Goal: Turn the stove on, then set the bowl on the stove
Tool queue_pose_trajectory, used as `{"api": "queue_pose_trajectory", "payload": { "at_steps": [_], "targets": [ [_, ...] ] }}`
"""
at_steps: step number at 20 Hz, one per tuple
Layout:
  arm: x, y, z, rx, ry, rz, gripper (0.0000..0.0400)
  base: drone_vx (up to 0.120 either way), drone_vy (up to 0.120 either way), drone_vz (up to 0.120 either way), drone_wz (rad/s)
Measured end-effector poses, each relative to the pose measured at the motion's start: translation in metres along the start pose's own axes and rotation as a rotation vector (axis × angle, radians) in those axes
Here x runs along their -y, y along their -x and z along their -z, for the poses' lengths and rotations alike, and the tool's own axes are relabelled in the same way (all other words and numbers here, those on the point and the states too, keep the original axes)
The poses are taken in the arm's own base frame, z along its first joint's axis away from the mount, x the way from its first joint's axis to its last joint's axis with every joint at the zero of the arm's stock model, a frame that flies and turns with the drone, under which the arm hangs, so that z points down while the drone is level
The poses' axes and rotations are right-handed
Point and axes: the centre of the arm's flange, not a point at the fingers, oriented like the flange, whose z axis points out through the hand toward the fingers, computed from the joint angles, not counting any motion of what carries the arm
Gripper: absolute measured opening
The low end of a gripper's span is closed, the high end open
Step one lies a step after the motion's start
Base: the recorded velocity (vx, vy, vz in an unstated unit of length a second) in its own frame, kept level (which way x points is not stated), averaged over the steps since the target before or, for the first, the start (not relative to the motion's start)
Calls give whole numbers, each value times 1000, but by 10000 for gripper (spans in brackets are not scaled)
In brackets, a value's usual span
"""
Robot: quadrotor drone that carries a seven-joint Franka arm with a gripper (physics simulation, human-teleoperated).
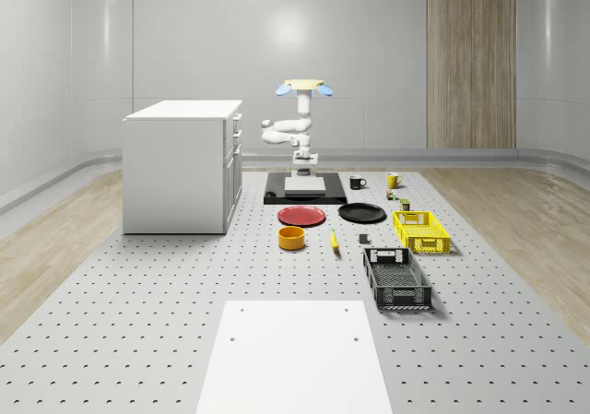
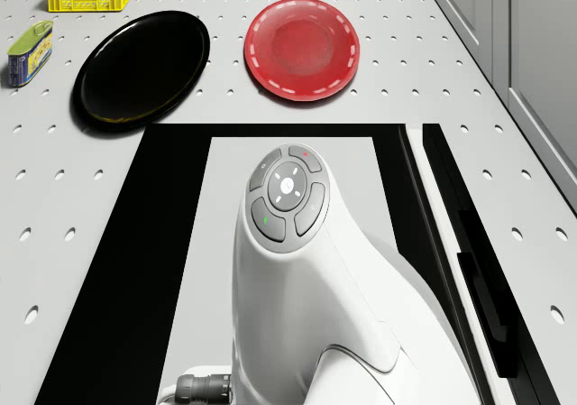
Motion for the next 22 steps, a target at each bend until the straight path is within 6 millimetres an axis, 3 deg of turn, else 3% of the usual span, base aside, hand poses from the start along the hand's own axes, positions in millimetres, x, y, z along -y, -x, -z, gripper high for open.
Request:
{"api": "queue_pose_trajectory", "payload": {
  "at_steps": [22],
  "targets": [
    [-1, -1, 0, 0, 0, 0, 400, 120, 0, 0, 0]
  ]
}}
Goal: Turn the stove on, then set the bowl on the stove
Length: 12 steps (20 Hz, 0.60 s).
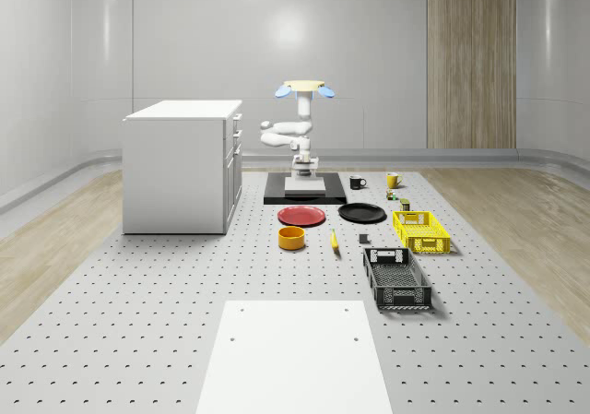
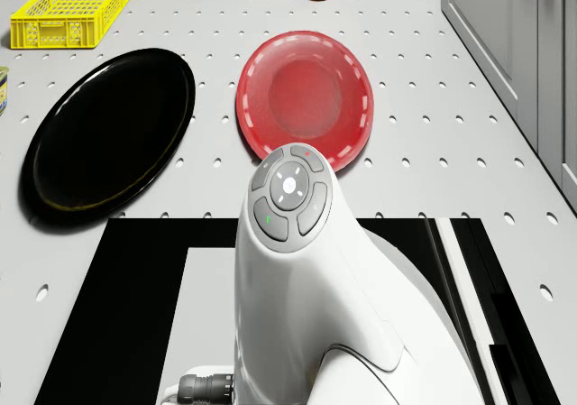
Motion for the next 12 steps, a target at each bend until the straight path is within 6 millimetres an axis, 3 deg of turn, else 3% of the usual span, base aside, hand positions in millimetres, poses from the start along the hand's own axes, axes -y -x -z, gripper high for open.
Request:
{"api": "queue_pose_trajectory", "payload": {
  "at_steps": [9, 12],
  "targets": [
    [0, 0, 0, 0, 0, 0, 400, 120, 0, 0, 0],
    [0, 0, 0, 0, 0, 0, 400, 120, -107, 0, 0]
  ]
}}
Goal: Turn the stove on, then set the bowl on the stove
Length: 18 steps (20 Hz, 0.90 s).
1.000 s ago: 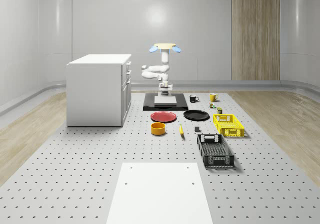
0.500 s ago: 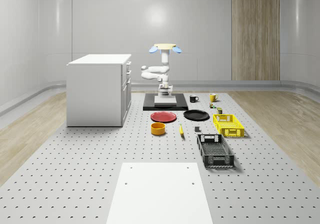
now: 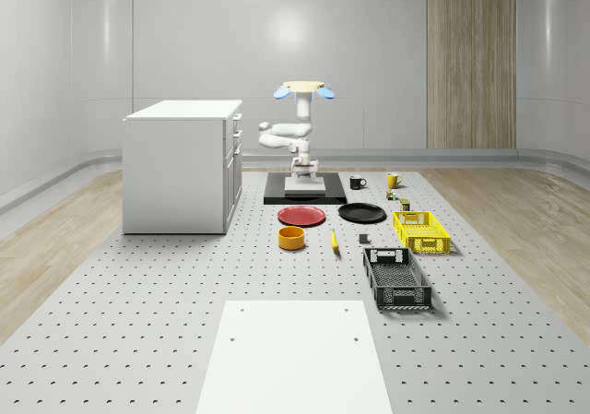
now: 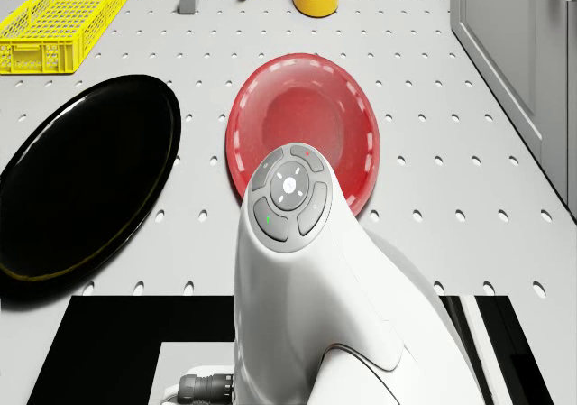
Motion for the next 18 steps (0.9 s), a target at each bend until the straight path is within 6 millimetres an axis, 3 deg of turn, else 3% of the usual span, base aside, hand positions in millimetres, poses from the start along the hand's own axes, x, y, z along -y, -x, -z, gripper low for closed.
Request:
{"api": "queue_pose_trajectory", "payload": {
  "at_steps": [18],
  "targets": [
    [0, 0, 0, 0, 0, 0, 400, 120, -2, 0, 0]
  ]
}}
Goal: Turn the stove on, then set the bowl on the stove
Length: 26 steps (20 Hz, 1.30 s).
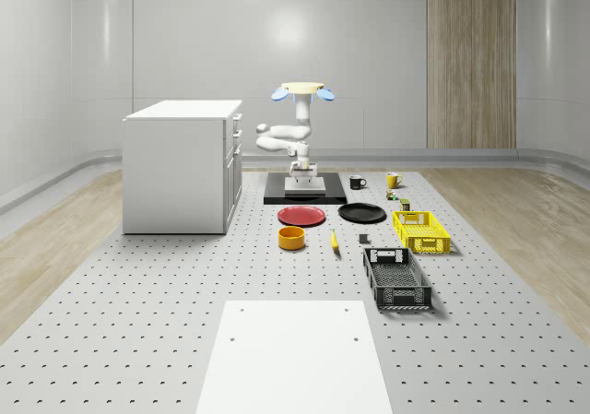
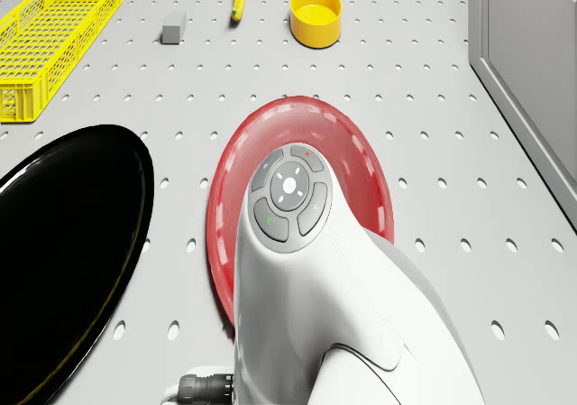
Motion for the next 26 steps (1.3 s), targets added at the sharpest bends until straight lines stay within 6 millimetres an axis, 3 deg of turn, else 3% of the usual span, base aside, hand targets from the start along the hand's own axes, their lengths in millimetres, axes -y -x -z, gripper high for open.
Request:
{"api": "queue_pose_trajectory", "payload": {
  "at_steps": [18, 26],
  "targets": [
    [0, 0, 0, 0, 0, 0, 400, 120, 0, 0, 0],
    [0, 0, 0, 0, 0, 0, 400, 120, -35, 0, 0]
  ]
}}
